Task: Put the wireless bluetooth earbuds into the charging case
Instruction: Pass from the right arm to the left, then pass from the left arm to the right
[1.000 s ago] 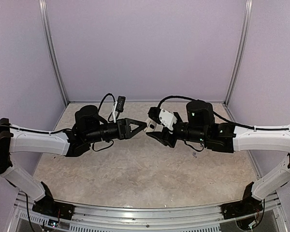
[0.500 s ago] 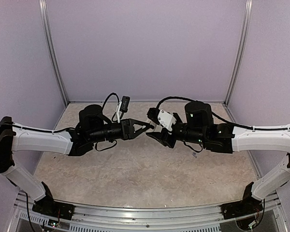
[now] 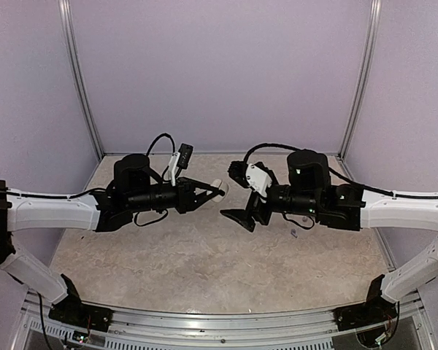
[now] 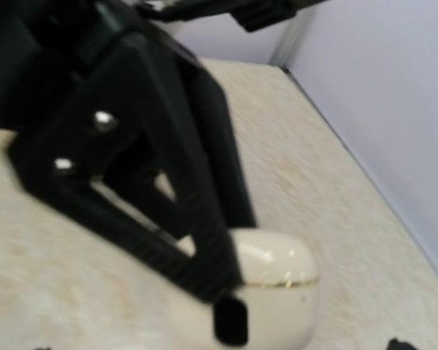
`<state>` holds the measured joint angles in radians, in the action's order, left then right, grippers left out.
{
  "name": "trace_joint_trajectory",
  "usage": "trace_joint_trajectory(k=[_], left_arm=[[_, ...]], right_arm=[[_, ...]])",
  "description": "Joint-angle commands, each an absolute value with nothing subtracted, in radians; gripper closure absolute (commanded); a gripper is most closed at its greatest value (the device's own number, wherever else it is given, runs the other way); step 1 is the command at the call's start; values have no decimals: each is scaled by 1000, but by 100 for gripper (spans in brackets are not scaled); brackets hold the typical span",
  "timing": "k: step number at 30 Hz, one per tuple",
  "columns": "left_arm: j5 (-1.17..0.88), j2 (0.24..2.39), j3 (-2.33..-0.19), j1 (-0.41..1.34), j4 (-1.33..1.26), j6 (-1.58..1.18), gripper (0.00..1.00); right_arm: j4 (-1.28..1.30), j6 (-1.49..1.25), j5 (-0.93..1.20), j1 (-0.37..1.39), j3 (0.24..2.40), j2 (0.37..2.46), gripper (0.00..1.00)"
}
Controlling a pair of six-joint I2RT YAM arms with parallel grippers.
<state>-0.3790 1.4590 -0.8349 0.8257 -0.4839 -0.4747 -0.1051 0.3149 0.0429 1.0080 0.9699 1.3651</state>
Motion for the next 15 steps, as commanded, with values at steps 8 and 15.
trace_joint_trajectory(k=[8, 15], left_arm=[[-427, 1249, -758, 926, -317, 115, 83], [-423, 1267, -803, 1001, -212, 229, 86]], right_arm=[[145, 198, 487, 900, 1056, 1271, 19], [262, 202, 589, 901, 1127, 1320, 38]])
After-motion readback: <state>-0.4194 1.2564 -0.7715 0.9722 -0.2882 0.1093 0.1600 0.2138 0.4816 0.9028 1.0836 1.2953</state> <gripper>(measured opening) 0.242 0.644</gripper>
